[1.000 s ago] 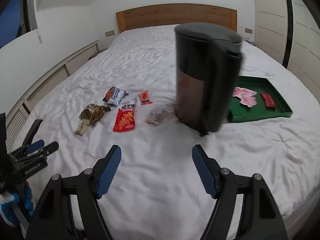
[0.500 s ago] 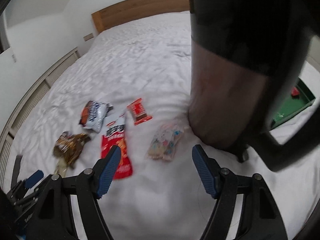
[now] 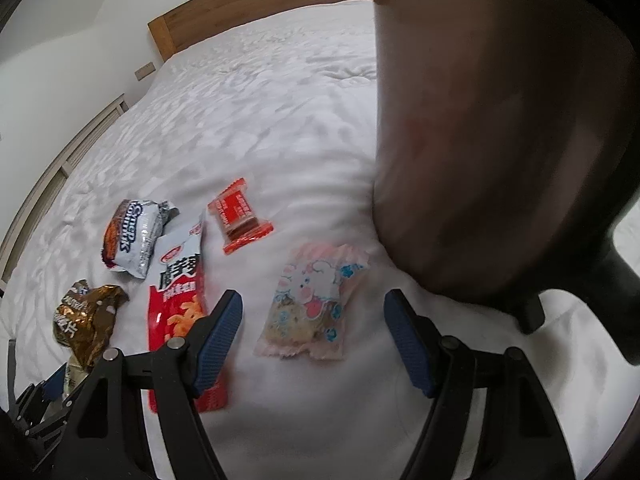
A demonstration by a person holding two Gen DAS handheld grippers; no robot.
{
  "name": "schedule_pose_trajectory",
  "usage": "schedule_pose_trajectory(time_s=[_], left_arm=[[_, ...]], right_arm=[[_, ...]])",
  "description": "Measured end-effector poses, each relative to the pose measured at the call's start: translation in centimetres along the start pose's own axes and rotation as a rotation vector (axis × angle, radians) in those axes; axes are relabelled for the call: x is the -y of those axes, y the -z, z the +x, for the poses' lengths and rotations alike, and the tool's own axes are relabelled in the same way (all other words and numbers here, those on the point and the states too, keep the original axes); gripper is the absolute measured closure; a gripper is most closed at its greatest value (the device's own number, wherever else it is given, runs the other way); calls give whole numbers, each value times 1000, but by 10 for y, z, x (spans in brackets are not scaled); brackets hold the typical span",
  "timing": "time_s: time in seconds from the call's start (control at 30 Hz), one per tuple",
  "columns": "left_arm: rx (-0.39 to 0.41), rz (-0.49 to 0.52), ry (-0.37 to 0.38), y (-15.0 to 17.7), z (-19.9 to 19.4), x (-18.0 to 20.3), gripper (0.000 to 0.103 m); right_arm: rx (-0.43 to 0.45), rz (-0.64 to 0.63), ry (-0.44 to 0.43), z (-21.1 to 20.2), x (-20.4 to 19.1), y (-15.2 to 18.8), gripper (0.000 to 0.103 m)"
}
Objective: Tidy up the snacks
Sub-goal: 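Grasp the small printed bag with the right tool while the left tool grasps the beige packet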
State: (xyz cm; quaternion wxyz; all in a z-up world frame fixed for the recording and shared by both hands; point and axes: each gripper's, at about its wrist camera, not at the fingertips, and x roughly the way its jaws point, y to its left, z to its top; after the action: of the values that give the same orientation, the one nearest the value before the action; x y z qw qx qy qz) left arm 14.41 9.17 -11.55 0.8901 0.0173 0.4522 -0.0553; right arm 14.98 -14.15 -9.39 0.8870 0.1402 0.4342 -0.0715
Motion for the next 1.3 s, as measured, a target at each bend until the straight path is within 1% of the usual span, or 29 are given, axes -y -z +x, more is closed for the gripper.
schedule_pose_trajectory(time_s=[0.27, 0.53, 0.63, 0.77, 0.83, 0.87, 0.9, 0.93, 1.0, 1.07, 1.17, 1.3], left_arm=[[18, -6, 15, 3, 3, -2, 46], [30, -3, -8, 4, 5, 3, 48], [30, 7, -18, 4, 5, 6, 51], [32, 26, -27, 4, 5, 11, 57], [35, 25, -28, 4, 5, 11, 63], [36, 19, -28, 3, 5, 10, 68], [37, 11, -27, 3, 5, 9, 71], [37, 5, -24, 2, 5, 9, 71], [39, 6, -20, 2, 6, 9, 74], [42, 6, -21, 2, 6, 10, 78], [42, 12, -18, 2, 6, 10, 79], [40, 16, -13, 3, 6, 9, 79]], right_arm=[[-4, 9, -6, 14, 0, -3, 0], [-3, -10, -16, 21, 6, -6, 0], [-2, -37, -17, 21, 5, -7, 0], [4, -64, -14, 22, 5, -6, 0], [9, -68, -24, 22, 5, -6, 0], [13, -72, -29, 22, 5, -6, 0], [17, -77, -36, 21, 5, -6, 0], [22, -81, -47, 20, 6, -6, 0], [39, -89, -90, 17, 8, -6, 0], [48, -94, -114, 15, 12, -4, 1], [53, -97, -133, 14, 16, -1, 1], [69, -111, -136, 10, 17, 2, 1]])
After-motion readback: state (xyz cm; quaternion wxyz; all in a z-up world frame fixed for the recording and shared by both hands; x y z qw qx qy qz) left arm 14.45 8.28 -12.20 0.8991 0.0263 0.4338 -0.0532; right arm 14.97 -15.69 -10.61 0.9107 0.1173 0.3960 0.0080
